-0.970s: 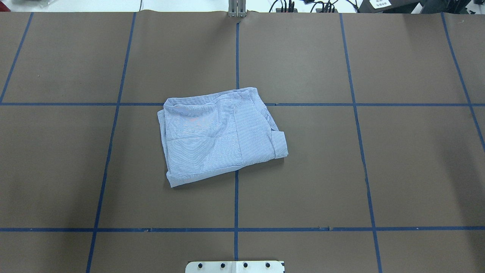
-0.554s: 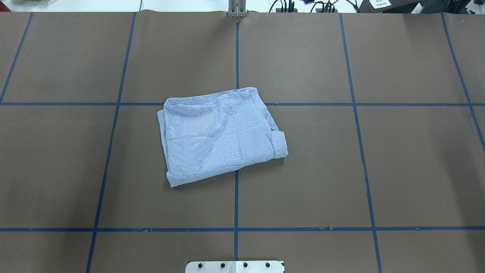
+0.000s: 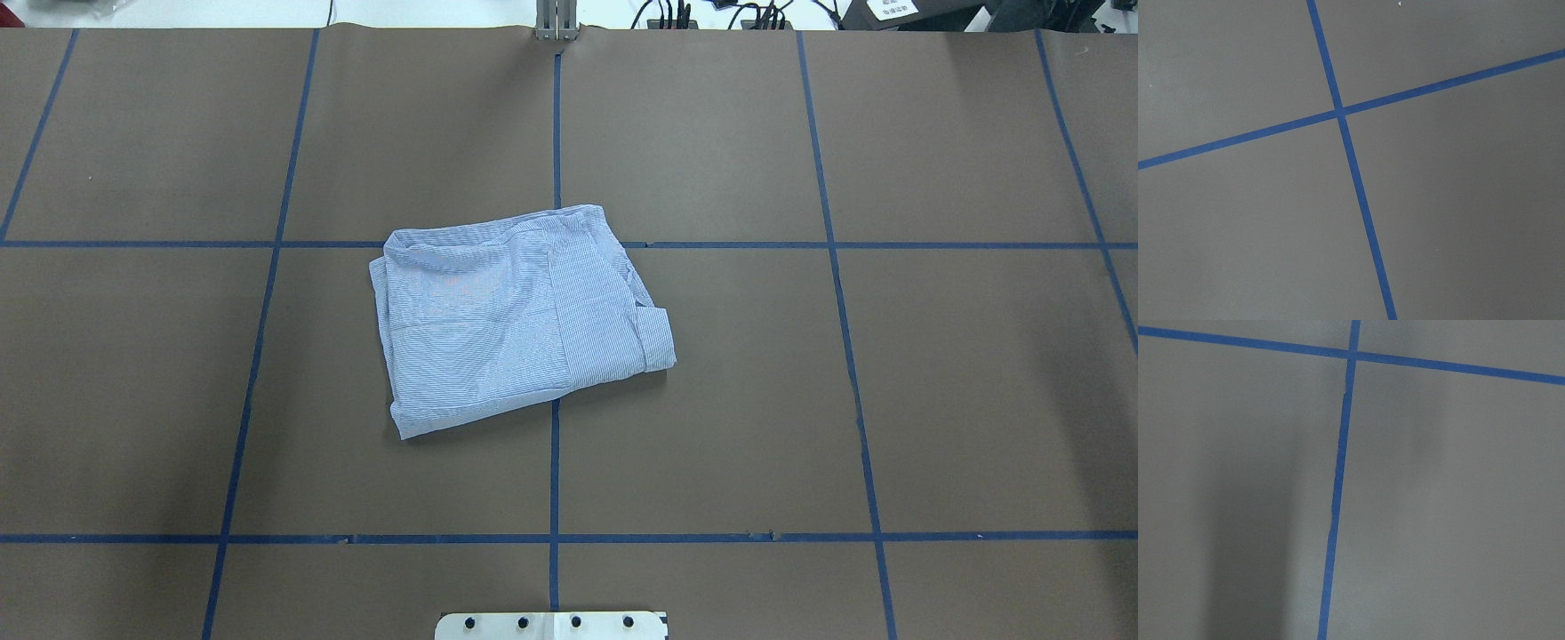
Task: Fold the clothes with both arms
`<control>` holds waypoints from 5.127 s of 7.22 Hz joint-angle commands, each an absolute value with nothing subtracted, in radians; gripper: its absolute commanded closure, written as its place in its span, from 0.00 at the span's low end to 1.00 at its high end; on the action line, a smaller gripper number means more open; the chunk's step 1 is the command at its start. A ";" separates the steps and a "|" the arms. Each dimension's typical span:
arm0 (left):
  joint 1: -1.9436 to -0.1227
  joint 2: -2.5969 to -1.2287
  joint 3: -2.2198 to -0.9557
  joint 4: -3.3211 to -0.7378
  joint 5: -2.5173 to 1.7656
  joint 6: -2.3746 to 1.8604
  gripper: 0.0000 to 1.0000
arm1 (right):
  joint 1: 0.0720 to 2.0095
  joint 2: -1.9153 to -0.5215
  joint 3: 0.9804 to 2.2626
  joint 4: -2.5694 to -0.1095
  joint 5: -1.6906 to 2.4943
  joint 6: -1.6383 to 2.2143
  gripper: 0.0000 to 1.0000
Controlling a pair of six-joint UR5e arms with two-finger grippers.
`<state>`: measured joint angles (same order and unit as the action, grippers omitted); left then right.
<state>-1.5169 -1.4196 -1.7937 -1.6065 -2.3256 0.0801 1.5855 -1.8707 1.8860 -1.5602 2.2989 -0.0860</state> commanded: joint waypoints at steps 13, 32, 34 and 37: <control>-1.635 -1.408 -1.763 -1.643 -2.324 0.084 0.00 | 1.586 -1.876 1.859 -1.559 2.292 -0.097 0.00; -1.638 -1.387 -1.764 -1.641 -2.324 0.086 0.00 | 1.589 -1.891 1.864 -1.557 2.292 -0.094 0.00; -1.638 -1.387 -1.766 -1.641 -2.325 0.086 0.00 | 1.589 -1.891 1.870 -1.557 2.292 -0.094 0.00; -1.637 -1.388 -1.766 -1.641 -2.326 0.087 0.00 | 1.589 -1.891 1.868 -1.557 2.292 -0.094 0.00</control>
<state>-1.6381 -1.3876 -1.7656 -1.6421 -2.3251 0.0862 1.5892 -1.8909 1.8692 -1.5566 2.2918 -0.0936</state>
